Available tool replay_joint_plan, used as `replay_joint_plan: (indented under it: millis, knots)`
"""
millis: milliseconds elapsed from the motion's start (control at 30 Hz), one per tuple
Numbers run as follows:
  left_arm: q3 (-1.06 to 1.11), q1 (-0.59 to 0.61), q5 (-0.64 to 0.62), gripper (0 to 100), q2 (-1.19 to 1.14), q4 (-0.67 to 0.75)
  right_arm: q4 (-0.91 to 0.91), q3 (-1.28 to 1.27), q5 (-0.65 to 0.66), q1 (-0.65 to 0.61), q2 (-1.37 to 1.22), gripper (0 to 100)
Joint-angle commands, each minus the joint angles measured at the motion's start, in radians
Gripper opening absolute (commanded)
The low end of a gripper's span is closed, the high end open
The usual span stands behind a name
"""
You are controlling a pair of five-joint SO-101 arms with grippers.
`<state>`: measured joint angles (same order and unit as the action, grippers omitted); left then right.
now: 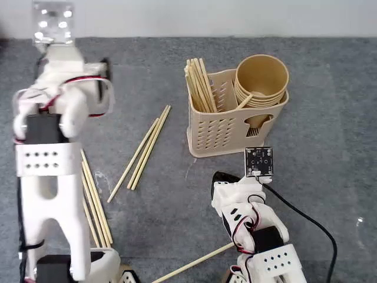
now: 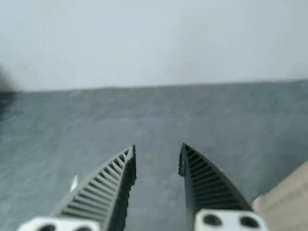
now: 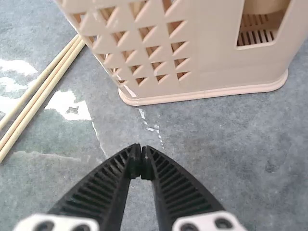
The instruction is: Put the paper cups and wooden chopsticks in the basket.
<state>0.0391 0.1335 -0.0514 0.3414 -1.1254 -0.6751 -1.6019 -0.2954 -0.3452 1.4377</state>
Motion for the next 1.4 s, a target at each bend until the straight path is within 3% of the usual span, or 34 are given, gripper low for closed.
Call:
replay_joint_plan:
  millis: [0,267,433,667,867,1067,1367]
  knots:
    - [0.021,0.052,0.118,15,0.034,-0.075,0.005,0.006,-0.005,0.005,0.015,1.0]
    - [0.143,0.157,0.152,15,0.034,-0.241,0.005,0.006,-0.005,0.005,0.015,1.0]
    - [0.298,0.180,0.196,15,0.032,-0.233,0.005,0.006,-0.005,0.005,0.015,1.0]
    - [0.463,0.190,0.195,15,0.032,-0.120,0.005,0.006,-0.005,0.005,0.015,1.0]
    - [0.469,0.265,0.199,15,0.008,-0.124,0.005,0.006,-0.005,0.005,0.015,1.0]
    - [0.463,0.333,0.264,21,-0.178,-0.121,0.005,0.006,-0.005,0.005,0.015,1.0]
    - [0.358,0.333,0.261,21,-0.397,-0.115,0.005,0.006,-0.005,0.004,0.015,1.0]
